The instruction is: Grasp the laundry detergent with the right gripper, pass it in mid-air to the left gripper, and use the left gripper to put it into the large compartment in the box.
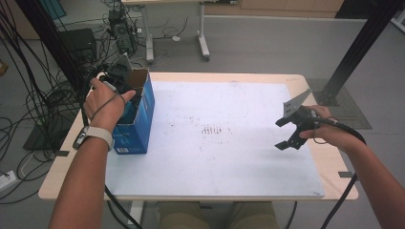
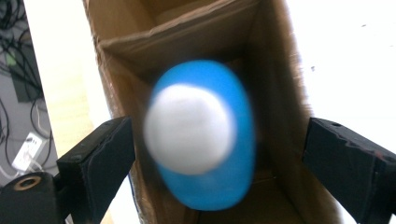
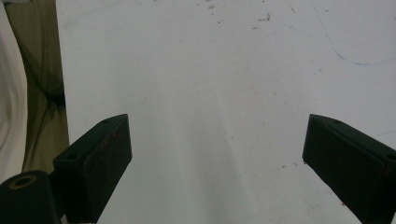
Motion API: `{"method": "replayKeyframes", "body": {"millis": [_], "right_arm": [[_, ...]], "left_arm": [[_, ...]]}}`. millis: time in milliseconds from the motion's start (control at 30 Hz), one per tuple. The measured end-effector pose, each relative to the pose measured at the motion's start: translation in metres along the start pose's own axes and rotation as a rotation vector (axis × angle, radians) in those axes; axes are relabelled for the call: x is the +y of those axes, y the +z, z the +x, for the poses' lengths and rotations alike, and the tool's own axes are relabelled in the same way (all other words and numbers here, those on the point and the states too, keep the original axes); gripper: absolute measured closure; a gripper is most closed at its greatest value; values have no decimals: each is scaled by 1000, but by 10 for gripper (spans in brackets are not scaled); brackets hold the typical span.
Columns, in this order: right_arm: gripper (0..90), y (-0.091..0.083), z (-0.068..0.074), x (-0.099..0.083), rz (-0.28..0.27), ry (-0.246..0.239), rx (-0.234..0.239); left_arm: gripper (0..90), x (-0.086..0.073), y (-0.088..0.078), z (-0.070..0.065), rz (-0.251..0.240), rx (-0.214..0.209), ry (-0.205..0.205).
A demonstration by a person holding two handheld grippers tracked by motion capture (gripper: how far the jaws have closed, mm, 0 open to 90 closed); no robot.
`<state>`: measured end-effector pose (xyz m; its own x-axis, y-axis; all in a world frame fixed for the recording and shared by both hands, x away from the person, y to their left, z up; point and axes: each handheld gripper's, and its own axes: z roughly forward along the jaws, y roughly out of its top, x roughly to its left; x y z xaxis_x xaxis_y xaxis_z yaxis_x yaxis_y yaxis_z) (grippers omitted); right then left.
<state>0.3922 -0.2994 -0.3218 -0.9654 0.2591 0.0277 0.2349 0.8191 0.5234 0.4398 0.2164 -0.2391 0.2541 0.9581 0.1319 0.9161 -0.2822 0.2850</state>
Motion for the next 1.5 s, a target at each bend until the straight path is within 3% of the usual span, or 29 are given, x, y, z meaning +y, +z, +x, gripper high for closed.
{"method": "replayKeyframes", "body": {"millis": [300,467,667,767,1033,1500], "right_arm": [[80,-4,1,-1,8,1,-7],[80,-7,0,-3,4,10,-12],[80,-10,-1,-4,3,17,-15],[80,-12,0,-4,2,19,-17],[80,-14,1,-3,2,17,-20],[80,-17,2,-7,5,33,-24]], "left_arm": [[65,8,-27,-11,-56,3,59],[71,13,-47,-23,-116,-22,141],[73,19,-64,-42,-148,-43,223],[72,22,-71,-53,-165,-63,287],[67,27,-76,-72,-179,-105,404],[76,30,-70,-117,-158,-192,661]]}}
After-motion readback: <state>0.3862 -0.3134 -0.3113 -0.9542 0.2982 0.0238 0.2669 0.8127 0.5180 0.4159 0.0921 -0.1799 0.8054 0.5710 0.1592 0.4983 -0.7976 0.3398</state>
